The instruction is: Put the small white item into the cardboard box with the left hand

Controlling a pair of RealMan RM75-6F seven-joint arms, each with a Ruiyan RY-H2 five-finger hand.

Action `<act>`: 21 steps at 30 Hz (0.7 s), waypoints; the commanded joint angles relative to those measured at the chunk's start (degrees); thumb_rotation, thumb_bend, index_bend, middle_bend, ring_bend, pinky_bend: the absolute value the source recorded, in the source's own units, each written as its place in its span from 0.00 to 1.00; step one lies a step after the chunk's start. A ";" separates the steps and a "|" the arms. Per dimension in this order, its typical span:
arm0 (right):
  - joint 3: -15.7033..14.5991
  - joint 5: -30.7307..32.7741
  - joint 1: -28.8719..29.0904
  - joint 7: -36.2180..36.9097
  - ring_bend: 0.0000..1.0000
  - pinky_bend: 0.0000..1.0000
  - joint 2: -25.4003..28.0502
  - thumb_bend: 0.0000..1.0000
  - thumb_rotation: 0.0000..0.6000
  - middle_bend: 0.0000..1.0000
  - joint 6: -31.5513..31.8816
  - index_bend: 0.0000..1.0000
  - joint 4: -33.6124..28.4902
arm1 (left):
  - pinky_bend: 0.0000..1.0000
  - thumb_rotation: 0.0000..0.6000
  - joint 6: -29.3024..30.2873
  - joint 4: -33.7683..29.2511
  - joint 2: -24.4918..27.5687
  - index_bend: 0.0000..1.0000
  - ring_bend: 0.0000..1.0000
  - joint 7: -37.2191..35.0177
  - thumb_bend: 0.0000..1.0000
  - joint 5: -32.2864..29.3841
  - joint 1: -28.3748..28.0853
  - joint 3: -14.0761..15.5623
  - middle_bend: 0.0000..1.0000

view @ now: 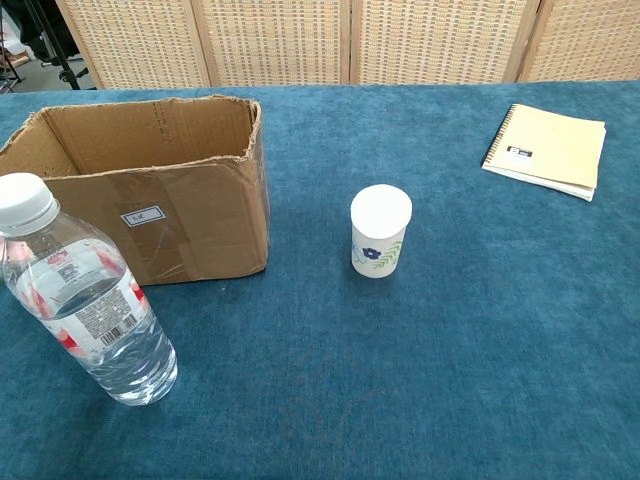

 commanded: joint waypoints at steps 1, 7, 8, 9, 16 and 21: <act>0.01 -0.08 -0.01 0.09 0.00 0.00 -0.04 0.13 1.00 0.00 0.12 0.08 0.09 | 0.00 1.00 0.40 0.38 -0.62 0.26 0.00 0.68 0.22 -0.21 -0.15 0.12 0.00; 0.02 -0.29 -0.09 0.35 0.00 0.00 -0.14 0.13 1.00 0.00 0.55 0.08 0.33 | 0.00 1.00 1.76 0.52 -1.56 0.42 0.00 0.78 0.30 -0.17 -0.08 -0.29 0.00; 0.01 -0.23 -0.05 0.33 0.00 0.00 -0.16 0.13 1.00 0.00 0.43 0.08 0.33 | 0.00 1.00 2.68 0.47 -1.70 0.47 0.00 0.58 0.33 0.44 0.13 -0.38 0.00; 0.01 -0.20 -0.02 0.31 0.00 0.00 -0.16 0.13 1.00 0.00 0.33 0.08 0.33 | 0.00 1.00 3.32 0.43 -1.78 0.51 0.00 0.45 0.36 0.88 0.27 -0.41 0.00; -0.10 -0.31 0.07 0.18 0.00 0.00 -0.11 0.13 1.00 0.00 0.15 0.08 0.25 | 0.00 1.00 6.69 -0.55 -1.73 0.61 0.00 -0.51 0.43 3.75 1.21 -0.57 0.00; -0.02 -0.06 0.06 0.44 0.00 0.00 -0.01 0.13 1.00 0.00 0.11 0.08 0.25 | 0.00 1.00 7.99 -2.27 -0.38 0.61 0.00 -1.08 0.43 4.83 1.94 -0.56 0.00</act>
